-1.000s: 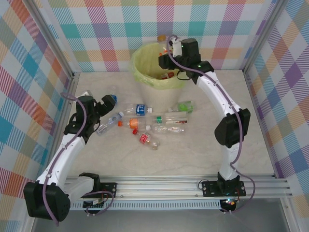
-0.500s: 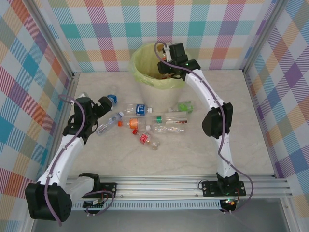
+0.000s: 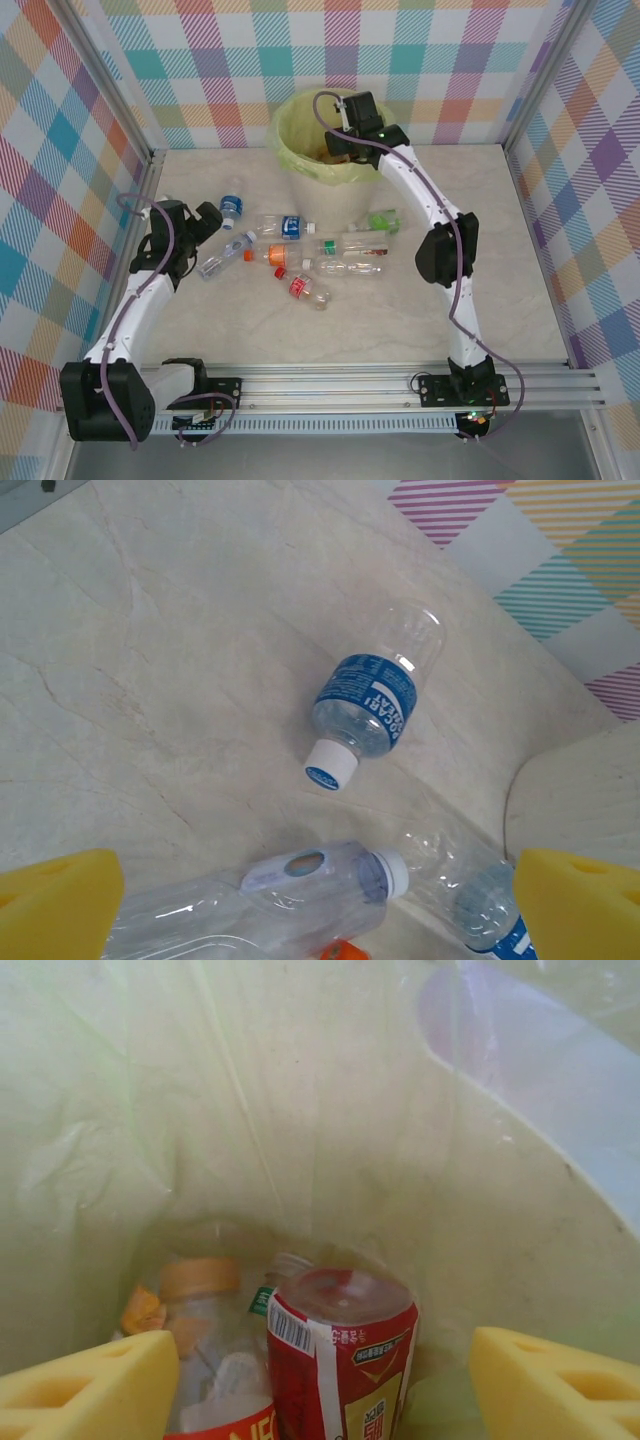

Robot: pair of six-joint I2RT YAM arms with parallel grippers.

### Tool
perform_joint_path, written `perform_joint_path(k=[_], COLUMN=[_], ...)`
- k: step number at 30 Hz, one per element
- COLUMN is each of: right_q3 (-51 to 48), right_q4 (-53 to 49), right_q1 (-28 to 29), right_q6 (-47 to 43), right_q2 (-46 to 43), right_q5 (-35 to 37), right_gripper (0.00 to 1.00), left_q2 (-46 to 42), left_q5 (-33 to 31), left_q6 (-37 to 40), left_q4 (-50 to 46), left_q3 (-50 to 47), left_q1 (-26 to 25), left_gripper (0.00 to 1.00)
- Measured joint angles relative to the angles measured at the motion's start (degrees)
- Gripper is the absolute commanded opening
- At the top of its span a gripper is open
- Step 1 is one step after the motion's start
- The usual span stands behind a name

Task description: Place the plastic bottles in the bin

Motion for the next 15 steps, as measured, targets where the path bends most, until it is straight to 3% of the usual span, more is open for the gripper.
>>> perform_joint_path(k=[6, 11, 15], right_q3=[-1.79, -8.09, -13.84], right_q4=[2.43, 5.09, 9.16], right_q1=[0.68, 0.72, 0.70], right_q6=[0.17, 0.50, 1.18], right_q2=[-2.64, -9.14, -15.78], right_q5=[-0.76, -4.39, -6.14], right_gripper=[0.83, 0.87, 0.91], left_q2=[1.53, 11.26, 16.98], left_q5=[0.85, 4.74, 6.67], left_q6=[-0.07, -1.09, -1.20], left_q4=[0.24, 5.29, 5.99], left_q3=[-0.42, -0.31, -0.28], left_q1=[1.14, 6.05, 6.84], left_gripper=[1.00, 1.00, 1.00])
